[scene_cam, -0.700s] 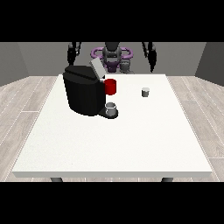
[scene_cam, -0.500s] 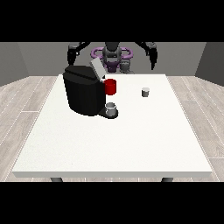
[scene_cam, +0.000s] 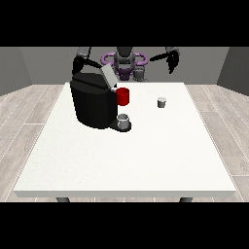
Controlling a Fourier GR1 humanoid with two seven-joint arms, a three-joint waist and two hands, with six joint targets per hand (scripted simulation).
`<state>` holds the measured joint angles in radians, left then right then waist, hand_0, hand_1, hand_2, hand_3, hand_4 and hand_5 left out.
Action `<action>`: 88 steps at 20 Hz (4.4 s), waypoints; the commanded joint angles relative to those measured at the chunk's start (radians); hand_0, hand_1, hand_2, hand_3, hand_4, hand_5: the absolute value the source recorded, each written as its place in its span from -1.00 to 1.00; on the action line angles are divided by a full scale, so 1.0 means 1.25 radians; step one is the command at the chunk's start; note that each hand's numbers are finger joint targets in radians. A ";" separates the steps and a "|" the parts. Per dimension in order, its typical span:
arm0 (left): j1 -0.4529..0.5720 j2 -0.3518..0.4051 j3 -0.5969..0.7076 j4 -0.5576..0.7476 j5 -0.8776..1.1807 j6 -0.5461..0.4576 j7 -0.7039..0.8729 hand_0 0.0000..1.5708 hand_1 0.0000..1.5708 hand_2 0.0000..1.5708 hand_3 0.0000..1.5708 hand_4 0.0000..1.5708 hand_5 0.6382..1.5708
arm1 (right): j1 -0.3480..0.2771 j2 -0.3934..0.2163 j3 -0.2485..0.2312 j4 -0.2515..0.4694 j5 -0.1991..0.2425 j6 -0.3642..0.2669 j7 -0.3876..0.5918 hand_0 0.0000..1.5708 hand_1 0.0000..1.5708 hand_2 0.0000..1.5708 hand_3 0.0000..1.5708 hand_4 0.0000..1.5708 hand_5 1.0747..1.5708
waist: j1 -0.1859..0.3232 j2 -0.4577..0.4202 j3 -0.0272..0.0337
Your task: Insert the coffee pod into the coffee machine and close the lid
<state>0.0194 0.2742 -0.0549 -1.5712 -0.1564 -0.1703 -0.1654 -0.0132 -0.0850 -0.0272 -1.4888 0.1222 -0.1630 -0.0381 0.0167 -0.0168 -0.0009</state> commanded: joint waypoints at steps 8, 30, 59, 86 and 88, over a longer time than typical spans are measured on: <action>-0.206 0.137 0.101 0.184 -0.064 -0.054 0.058 -1.00 -1.00 -1.00 -1.00 -1.00 1.00 | -0.086 0.031 0.038 -0.011 0.015 0.002 0.009 -1.00 -1.00 -1.00 -1.00 -1.00 1.00 | -0.102 0.120 0.0007; -0.390 0.092 0.032 0.522 -0.351 0.102 -0.041 0.20 0.20 0.23 -0.15 -1.00 1.00 | -0.191 0.067 0.059 0.131 0.038 -0.029 -0.001 -1.00 -1.00 -1.00 -1.00 -1.00 1.00 | -0.111 0.196 0.0005; -0.485 0.066 -0.014 0.644 -0.522 0.045 -0.134 0.81 0.81 0.78 0.70 -0.37 1.00 | -0.171 0.027 -0.007 0.272 0.050 -0.040 -0.029 -1.00 -1.00 -1.00 -1.00 -1.00 1.00 | -0.068 0.098 0.0010; -0.858 0.044 0.129 0.623 -0.442 -0.215 0.111 0.57 0.57 0.61 0.61 -0.36 1.00 | -0.254 0.001 -0.025 0.229 0.015 0.018 -0.024 -1.00 -1.00 -1.00 -1.00 -1.00 1.00 | -0.182 0.113 0.0011; -0.882 0.040 0.130 0.622 -0.433 -0.245 0.126 0.52 0.52 0.58 0.60 -0.38 1.00 | -0.252 0.009 -0.016 0.236 0.041 -0.011 -0.001 -1.00 -1.00 -1.00 -1.00 -1.00 1.00 | -0.176 0.099 0.0010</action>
<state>-1.0065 0.3326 0.0800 -0.7964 -0.7198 -0.4456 -0.0599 -0.2962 -0.0625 -0.0363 -1.2023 0.1638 -0.1644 -0.0473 -0.1953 0.0878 0.0003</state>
